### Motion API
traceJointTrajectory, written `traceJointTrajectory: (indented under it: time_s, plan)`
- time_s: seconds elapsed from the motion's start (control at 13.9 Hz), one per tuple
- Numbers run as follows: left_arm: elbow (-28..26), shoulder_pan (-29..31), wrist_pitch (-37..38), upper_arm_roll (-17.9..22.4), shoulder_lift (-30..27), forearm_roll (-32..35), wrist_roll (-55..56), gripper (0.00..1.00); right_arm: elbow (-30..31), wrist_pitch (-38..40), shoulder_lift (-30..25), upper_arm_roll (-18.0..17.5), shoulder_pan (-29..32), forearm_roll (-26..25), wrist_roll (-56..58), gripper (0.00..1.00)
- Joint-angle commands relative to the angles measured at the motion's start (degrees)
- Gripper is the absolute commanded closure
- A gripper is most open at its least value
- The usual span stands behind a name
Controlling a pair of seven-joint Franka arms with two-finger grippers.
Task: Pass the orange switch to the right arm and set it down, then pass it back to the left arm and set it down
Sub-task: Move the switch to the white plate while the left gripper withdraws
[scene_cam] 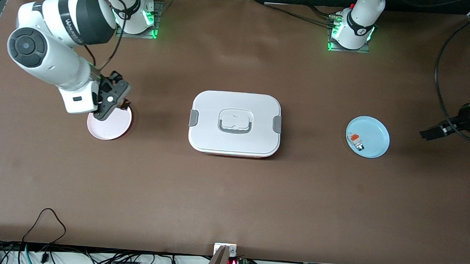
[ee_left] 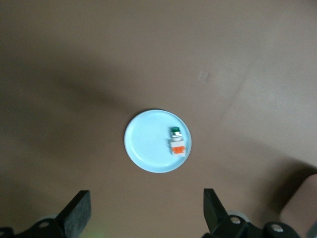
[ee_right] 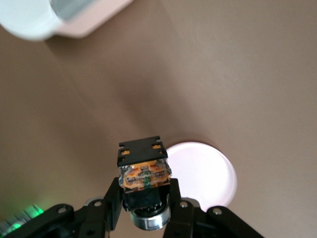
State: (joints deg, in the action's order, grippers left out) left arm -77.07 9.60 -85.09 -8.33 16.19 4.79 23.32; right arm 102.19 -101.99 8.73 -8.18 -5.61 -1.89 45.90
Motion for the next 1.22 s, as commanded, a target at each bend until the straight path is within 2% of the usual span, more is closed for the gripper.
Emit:
traceJointTrajectory:
  time_s: [0.0,0.14,0.36,0.5,0.65,0.79,0.86,1.01,1.15]
  plan:
    - [-2.82,-5.02,-0.16,6.20,-2.74,1.27,-5.99,0.00,0.90,0.04,0.22,-0.69,4.01,-3.64,6.55,0.77]
    - [-3.52,-7.40,-0.25,9.46,-4.23,1.10,-7.94,0.00,0.99,-1.19,1.11,-0.69,6.12,-5.31,10.59,0.77]
    - [-6.94,-7.49,-2.52,11.57,-8.71,-1.18,-13.47,0.00,5.37,-6.45,1.20,-0.78,8.68,-5.32,13.68,0.77]
    - [-9.75,-6.88,-4.20,11.41,-11.95,-2.33,-13.65,0.00,9.23,-11.28,0.94,-0.69,9.47,-5.49,15.87,0.77]
    - [-13.52,-4.35,-6.56,8.61,-15.21,-2.86,-13.74,0.00,13.28,-15.94,0.32,-0.69,10.17,-5.84,18.60,0.77]
    - [-15.91,3.10,-8.85,-0.32,-16.28,-3.04,-13.48,0.00,16.27,-19.02,0.32,-0.69,10.35,-7.94,21.76,0.77]
    - [-16.09,3.92,-8.95,-1.59,-16.45,-3.12,-13.30,0.00,17.33,-20.60,0.32,-0.78,10.70,-8.48,22.91,0.77]
    - [-15.83,2.01,-8.07,-0.73,-16.28,-4.17,-12.60,0.00,19.96,-24.90,0.49,-0.69,10.88,-9.09,25.80,0.77]
    - [-13.21,-2.29,-5.62,4.61,-15.23,-4.44,-11.98,0.00,23.65,-30.61,1.11,-0.69,12.54,-11.72,26.70,0.77]
